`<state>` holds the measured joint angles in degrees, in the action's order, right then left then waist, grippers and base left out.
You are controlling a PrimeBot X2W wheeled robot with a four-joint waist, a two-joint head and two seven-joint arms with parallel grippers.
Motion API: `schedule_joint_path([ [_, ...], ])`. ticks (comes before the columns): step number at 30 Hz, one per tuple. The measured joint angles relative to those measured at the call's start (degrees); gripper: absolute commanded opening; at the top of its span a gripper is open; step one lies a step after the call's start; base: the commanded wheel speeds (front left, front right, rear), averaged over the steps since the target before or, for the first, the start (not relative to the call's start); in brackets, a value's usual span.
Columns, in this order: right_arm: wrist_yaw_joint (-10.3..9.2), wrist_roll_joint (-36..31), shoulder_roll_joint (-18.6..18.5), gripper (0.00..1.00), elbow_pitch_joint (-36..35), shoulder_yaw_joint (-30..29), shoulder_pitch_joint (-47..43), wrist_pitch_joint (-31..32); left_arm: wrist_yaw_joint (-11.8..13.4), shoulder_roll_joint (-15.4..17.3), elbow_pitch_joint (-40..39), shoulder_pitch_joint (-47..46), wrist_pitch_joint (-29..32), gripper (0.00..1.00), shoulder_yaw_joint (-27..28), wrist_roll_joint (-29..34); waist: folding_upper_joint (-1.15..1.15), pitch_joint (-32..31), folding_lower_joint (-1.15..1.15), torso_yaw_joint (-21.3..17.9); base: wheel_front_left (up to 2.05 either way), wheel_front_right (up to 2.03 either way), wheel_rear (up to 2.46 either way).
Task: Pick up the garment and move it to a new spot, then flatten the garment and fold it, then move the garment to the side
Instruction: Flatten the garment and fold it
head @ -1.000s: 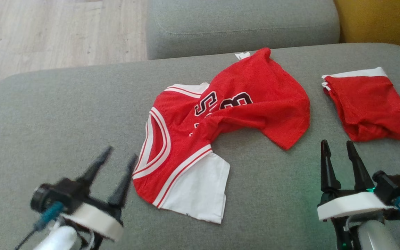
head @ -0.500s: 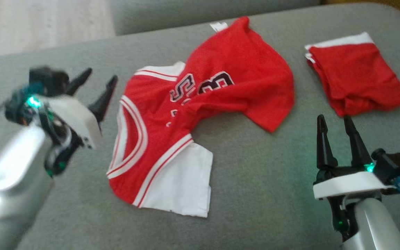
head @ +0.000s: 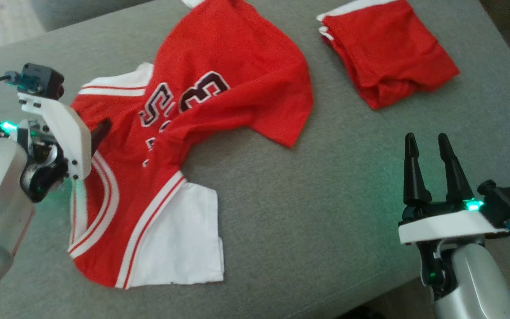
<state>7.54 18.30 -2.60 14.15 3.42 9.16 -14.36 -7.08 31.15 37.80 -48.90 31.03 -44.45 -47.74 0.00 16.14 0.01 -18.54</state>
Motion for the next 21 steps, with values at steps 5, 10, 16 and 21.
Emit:
schedule_joint_path([
  [5, 0.00, 0.5, 0.0, 1.00, -0.2, 0.1, 0.0, 0.0, 0.0, 0.6, 1.8, -0.3, 2.7, 0.42, -1.2, -0.6, 0.00, 1.3, -0.01, -2.7, 0.00, 0.00, 0.00],
  [10, 0.00, 0.5, 0.0, 1.00, -0.5, 0.1, 0.0, 0.0, 0.2, 1.7, 3.2, -2.0, 0.2, 0.00, -1.9, 0.9, 0.00, 1.7, -0.01, -3.5, 0.00, 0.00, 0.00],
  [16, 0.00, 0.4, 0.0, 1.00, -0.8, 0.1, 0.3, 0.0, 5.1, 2.1, 7.3, -5.4, -9.9, 0.00, -1.1, 5.7, 0.00, 1.6, -0.01, -3.2, 0.00, 0.00, 0.00],
  [21, 0.00, 0.4, 0.0, 1.00, -0.8, 0.5, 0.7, 0.0, 9.1, 2.5, 11.8, -12.4, -21.1, 0.00, 0.1, 10.2, 0.00, 1.6, -0.01, -2.9, 0.00, 0.00, 0.00],
])
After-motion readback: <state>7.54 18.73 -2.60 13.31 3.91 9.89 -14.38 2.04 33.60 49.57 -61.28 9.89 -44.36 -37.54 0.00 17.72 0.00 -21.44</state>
